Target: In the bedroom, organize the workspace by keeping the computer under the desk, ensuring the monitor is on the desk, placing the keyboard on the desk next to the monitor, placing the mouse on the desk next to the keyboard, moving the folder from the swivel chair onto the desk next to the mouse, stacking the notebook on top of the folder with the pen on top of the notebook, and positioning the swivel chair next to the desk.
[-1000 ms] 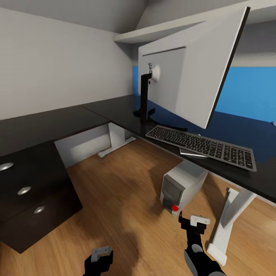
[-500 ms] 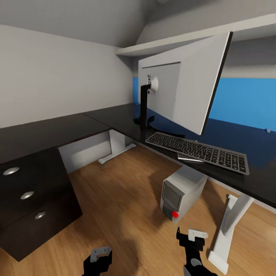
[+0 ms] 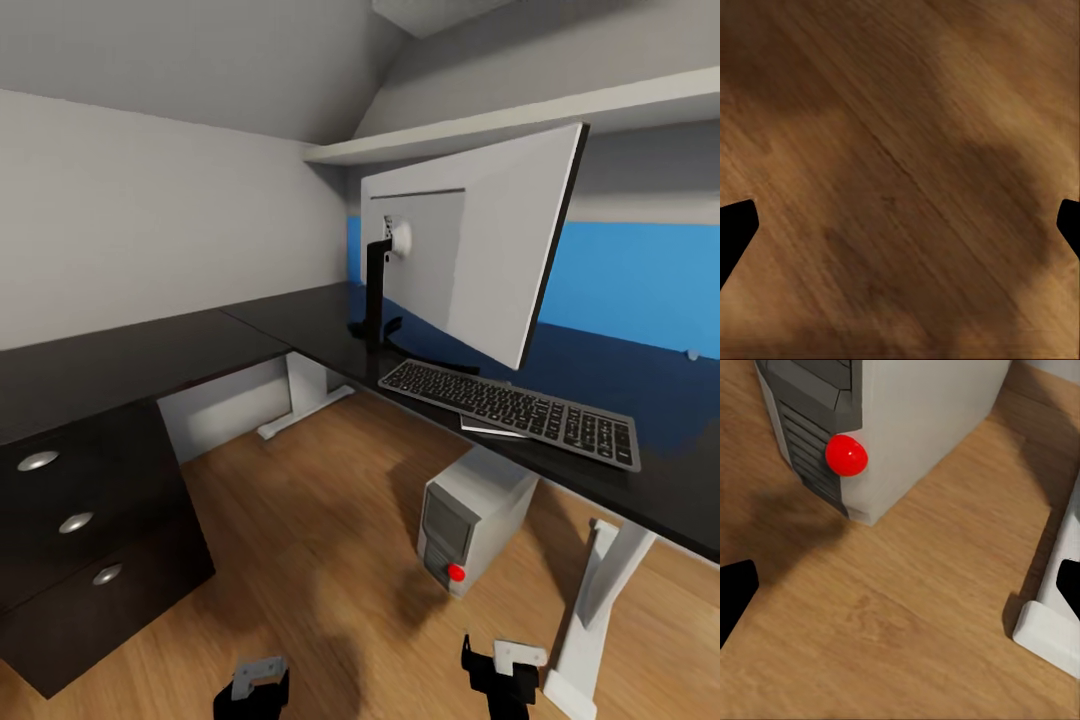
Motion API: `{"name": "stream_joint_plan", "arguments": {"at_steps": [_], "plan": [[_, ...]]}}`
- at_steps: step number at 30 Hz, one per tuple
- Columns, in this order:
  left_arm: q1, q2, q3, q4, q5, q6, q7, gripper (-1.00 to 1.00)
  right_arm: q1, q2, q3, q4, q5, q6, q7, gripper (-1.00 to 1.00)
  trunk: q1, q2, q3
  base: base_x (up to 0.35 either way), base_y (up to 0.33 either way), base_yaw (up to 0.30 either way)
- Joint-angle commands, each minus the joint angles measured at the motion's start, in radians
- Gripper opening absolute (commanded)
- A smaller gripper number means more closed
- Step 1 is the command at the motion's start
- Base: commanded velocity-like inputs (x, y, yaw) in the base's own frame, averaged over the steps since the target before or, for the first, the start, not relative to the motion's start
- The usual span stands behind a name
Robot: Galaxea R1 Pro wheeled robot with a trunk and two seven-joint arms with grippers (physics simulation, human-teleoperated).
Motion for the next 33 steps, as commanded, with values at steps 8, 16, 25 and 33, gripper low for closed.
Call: {"name": "stream_joint_plan", "arguments": {"at_steps": [8,16,25,33], "plan": [[-0.001,0.002,-0.001,0.088,0.047,-0.006,-0.001,1.0,0.002,0.002,-0.006,0.014,0.013,0.001,0.1,1.0,-0.031,0.056,0.024,0.0,0.0,0.0],[-0.001,0.025,-0.002,0.157,0.082,-0.087,-0.008,1.0,0.002,0.003,-0.007,0.014,0.009,-0.006,0.126,1.0,-0.062,0.112,0.049,0.0,0.0,0.013],[-0.001,0.034,-0.002,0.164,0.088,-0.106,-0.01,1.0,0.002,0.008,-0.009,0.015,0.007,-0.004,0.128,1.0,-0.096,0.175,0.078,0.0,0.0,0.226],[-0.001,0.035,-0.001,0.165,0.088,-0.106,-0.01,1.0,0.002,0.008,-0.009,0.015,0.007,-0.001,0.128,1.0,-0.127,0.231,0.103,0.0,0.0,0.275]]}}
